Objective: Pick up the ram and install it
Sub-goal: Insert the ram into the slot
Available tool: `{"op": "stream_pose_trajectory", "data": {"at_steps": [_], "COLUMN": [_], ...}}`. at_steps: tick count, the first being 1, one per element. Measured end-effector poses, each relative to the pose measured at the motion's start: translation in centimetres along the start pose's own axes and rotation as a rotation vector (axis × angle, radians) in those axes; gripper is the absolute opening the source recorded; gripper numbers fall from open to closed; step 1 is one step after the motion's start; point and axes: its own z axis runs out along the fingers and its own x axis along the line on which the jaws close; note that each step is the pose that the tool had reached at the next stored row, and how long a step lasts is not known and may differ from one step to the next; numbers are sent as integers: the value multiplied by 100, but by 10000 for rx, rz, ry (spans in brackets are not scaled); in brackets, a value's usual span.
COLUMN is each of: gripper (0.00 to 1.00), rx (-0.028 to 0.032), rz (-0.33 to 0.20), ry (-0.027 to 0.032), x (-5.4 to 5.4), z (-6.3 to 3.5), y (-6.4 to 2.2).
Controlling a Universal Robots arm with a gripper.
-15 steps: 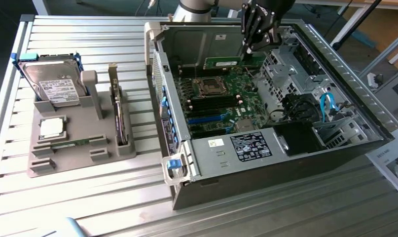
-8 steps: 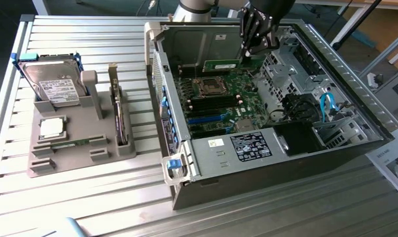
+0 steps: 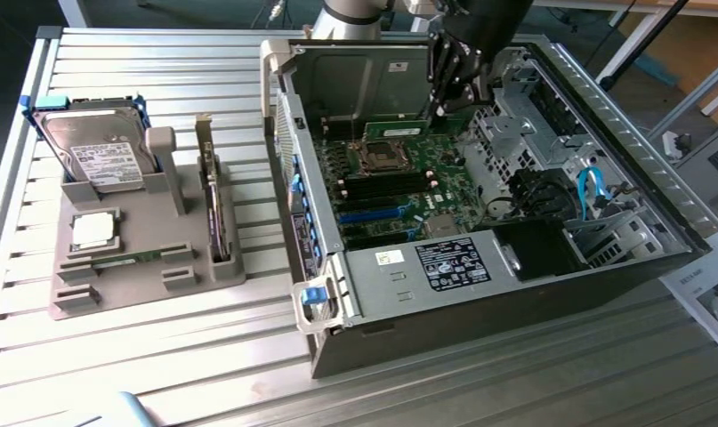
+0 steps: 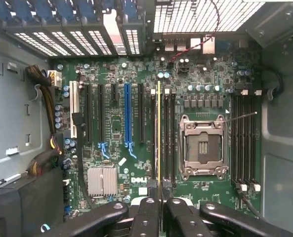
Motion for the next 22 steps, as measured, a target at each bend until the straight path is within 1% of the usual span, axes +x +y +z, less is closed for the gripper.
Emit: {"op": "stream_pose_trajectory", "data": {"at_steps": [6, 22], "gripper": [12, 12], "rx": [3, 6], "rz": [19, 69], "ry": [0, -1], "x": [-1, -2], "z": [75, 229], "y": [0, -1]}}
